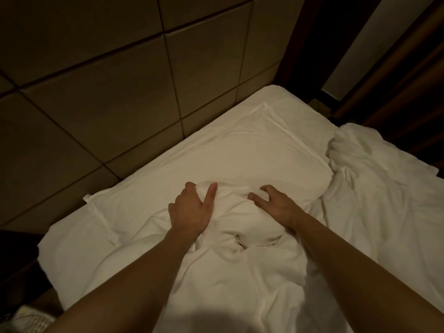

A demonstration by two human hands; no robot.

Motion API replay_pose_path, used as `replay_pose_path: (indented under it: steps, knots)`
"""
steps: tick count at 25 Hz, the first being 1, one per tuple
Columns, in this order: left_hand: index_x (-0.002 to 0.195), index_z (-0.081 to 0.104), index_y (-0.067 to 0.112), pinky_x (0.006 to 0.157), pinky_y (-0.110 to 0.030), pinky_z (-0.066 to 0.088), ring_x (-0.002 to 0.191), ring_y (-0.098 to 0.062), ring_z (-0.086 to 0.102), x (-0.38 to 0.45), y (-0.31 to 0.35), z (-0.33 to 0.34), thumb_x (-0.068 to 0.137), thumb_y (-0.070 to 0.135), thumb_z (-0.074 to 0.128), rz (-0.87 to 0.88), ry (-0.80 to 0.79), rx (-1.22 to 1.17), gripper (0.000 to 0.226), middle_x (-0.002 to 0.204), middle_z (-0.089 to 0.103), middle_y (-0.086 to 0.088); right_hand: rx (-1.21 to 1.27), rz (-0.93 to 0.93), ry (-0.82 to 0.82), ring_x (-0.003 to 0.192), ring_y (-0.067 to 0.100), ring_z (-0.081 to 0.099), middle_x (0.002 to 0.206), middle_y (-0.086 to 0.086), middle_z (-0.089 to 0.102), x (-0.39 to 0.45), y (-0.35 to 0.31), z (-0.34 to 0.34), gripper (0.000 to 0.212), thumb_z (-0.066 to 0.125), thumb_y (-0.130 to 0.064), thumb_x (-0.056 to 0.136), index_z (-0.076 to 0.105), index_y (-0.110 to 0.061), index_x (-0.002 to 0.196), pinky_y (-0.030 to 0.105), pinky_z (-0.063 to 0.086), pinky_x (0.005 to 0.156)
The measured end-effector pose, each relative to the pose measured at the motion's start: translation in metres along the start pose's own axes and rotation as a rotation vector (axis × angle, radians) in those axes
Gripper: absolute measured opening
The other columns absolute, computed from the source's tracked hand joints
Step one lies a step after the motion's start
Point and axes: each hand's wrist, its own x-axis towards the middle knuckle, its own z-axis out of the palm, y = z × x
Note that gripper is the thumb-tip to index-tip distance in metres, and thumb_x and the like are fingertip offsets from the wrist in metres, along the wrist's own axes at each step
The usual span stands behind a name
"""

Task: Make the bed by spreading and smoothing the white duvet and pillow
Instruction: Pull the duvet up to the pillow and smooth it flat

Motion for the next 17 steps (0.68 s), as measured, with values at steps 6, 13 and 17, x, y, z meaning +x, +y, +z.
replay_pose_path:
  steps: [6,13,17]
  knots:
    - [0.107,0.060,0.017,0.081,-0.037,0.048,0.090,-0.028,0.066,-0.014,0.033,-0.063,0.075,0.089,0.010,0.094,0.085,0.020,0.094,0.091,0.071,-0.003,-0.247,-0.075,0.263,0.086,0.021,0.060,0.097,-0.001,0.066,-0.040,-0.041,-0.063,0.104,0.014,-0.106,0.059,0.059,-0.022,0.101,0.036,0.048,0.077]
    - [0.096,0.056,0.016,0.069,-0.033,0.040,0.082,-0.027,0.056,0.032,0.142,-0.214,0.080,0.086,0.024,0.181,0.361,-0.336,0.079,0.090,0.062,-0.005,-0.589,-0.673,0.968,0.053,0.024,0.044,0.064,0.005,0.046,-0.063,-0.265,-0.305,0.074,0.017,-0.081,0.086,0.046,-0.015,0.096,0.033,0.031,0.059]
    - [0.097,0.053,0.012,0.070,-0.036,0.039,0.085,-0.032,0.059,0.042,0.079,-0.235,0.081,0.080,0.018,0.036,0.502,-0.276,0.078,0.093,0.063,-0.010,-0.579,-0.889,0.993,0.076,0.035,0.059,0.083,0.015,0.063,-0.022,-0.298,-0.242,0.065,0.027,-0.067,0.094,0.057,-0.010,0.102,0.041,0.036,0.073]
